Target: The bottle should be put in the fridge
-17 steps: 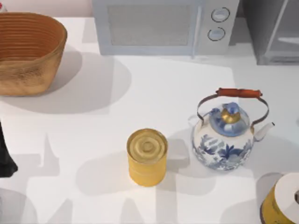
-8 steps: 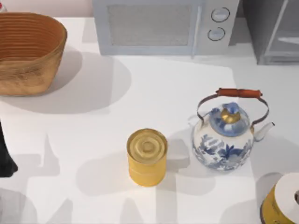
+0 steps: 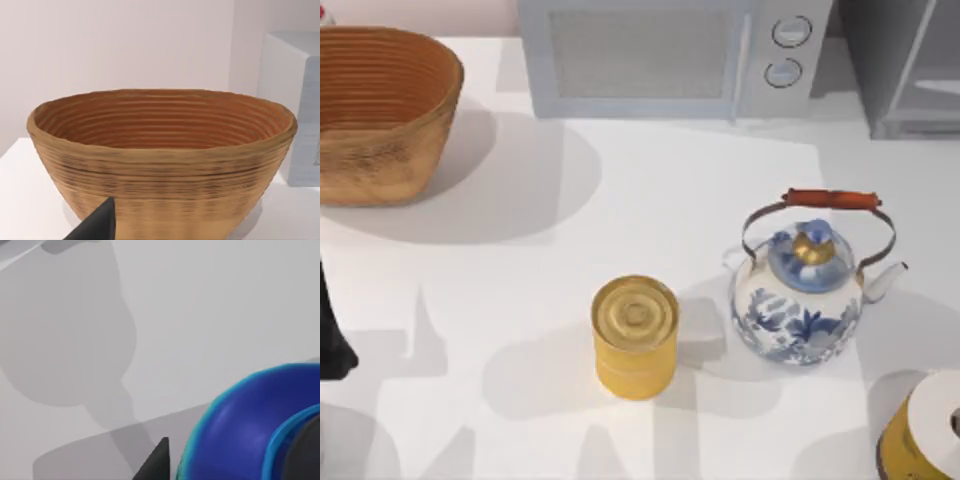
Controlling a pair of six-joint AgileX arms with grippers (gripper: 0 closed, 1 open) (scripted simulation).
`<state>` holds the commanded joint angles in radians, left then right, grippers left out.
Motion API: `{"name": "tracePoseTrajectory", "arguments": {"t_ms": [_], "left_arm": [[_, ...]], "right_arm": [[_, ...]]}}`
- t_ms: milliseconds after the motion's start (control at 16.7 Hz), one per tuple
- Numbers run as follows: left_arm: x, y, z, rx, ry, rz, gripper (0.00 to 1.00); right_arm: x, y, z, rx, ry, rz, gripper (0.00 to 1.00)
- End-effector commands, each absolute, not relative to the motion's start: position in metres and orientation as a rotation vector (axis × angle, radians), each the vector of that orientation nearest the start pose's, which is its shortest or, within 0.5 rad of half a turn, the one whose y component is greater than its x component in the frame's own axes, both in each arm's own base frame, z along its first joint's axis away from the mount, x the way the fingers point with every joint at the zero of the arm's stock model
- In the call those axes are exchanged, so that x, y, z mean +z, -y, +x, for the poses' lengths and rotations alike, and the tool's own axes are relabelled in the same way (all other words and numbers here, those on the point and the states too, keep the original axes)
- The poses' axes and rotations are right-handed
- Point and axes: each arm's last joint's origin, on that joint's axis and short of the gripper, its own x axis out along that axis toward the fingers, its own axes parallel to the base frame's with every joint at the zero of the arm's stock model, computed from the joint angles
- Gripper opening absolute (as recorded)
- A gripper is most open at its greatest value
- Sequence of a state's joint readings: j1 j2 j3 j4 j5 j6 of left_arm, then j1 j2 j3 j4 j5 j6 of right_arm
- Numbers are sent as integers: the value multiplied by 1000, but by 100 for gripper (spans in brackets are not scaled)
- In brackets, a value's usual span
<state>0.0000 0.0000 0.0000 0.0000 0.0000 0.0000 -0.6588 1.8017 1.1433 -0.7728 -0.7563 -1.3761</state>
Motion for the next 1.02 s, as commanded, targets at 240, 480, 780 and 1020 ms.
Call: {"name": "tracePoseTrajectory", "arguments": {"t_ms": [240,480,780,1020], "left_arm": [[160,1,106,0,0,0,100],[160,1,106,0,0,0,100],[160,1,106,0,0,0,100],[160,1,106,0,0,0,100]], "right_arm": [[168,190,273,729,-757,-310,1],[160,139,276,872,-776,-316,1],[186,106,276,815,-714,-435,1],[219,62,258,705,-601,-549,1]]}}
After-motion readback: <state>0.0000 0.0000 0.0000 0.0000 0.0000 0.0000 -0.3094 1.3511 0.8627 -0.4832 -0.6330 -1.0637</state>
